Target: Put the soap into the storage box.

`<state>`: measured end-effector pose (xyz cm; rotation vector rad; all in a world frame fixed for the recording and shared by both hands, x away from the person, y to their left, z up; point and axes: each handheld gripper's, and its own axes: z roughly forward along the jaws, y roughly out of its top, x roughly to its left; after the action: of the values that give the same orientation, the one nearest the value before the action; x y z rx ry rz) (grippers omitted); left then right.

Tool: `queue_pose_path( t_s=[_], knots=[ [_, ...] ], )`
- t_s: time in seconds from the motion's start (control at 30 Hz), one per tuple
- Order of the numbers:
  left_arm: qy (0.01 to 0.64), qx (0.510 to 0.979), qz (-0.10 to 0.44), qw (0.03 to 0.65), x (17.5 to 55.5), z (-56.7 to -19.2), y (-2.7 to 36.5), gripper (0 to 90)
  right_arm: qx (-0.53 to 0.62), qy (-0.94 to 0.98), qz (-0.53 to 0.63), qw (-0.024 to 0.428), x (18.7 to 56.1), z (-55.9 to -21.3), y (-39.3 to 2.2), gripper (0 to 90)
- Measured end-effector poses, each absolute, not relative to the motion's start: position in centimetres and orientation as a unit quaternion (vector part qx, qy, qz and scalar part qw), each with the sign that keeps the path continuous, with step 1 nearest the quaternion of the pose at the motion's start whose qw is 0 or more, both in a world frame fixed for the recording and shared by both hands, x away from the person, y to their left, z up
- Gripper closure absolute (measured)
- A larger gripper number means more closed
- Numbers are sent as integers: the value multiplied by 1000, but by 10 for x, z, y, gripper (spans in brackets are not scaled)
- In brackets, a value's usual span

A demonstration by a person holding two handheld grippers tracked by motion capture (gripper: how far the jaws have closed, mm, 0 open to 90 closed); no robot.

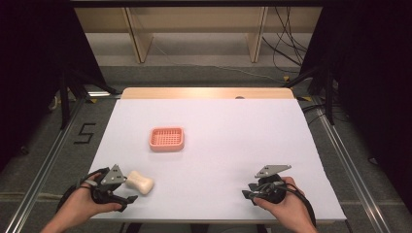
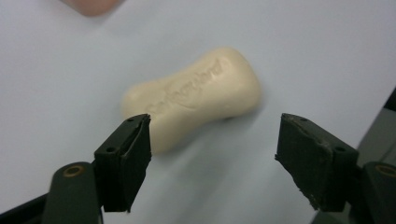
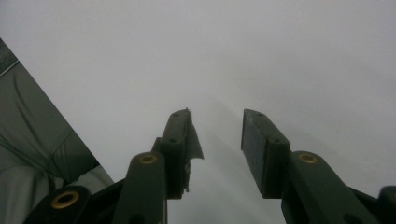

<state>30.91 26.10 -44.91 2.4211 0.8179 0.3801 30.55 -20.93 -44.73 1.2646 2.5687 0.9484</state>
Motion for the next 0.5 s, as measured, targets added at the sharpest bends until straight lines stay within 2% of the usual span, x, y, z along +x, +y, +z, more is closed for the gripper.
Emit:
queue_pose_path(
  t_s=[0.03,0.13,0.2,0.27,0.37,0.5],
  knots=[
    [277,907,156,277,318,-443,263,265,420,849,315,61,306,-447,-209,630],
    [257,921,149,254,327,-436,264,272,426,844,319,67,306,-445,-208,630],
    [236,929,146,244,333,-433,263,277,438,840,316,55,304,-444,-207,630],
    [222,935,146,236,336,-431,263,282,423,844,321,71,306,-446,-209,630],
    [153,962,117,195,346,-428,257,281,430,843,318,64,305,-447,-209,630],
    [119,974,101,164,357,-429,247,268,431,842,318,65,305,-449,-209,628]
  ],
)
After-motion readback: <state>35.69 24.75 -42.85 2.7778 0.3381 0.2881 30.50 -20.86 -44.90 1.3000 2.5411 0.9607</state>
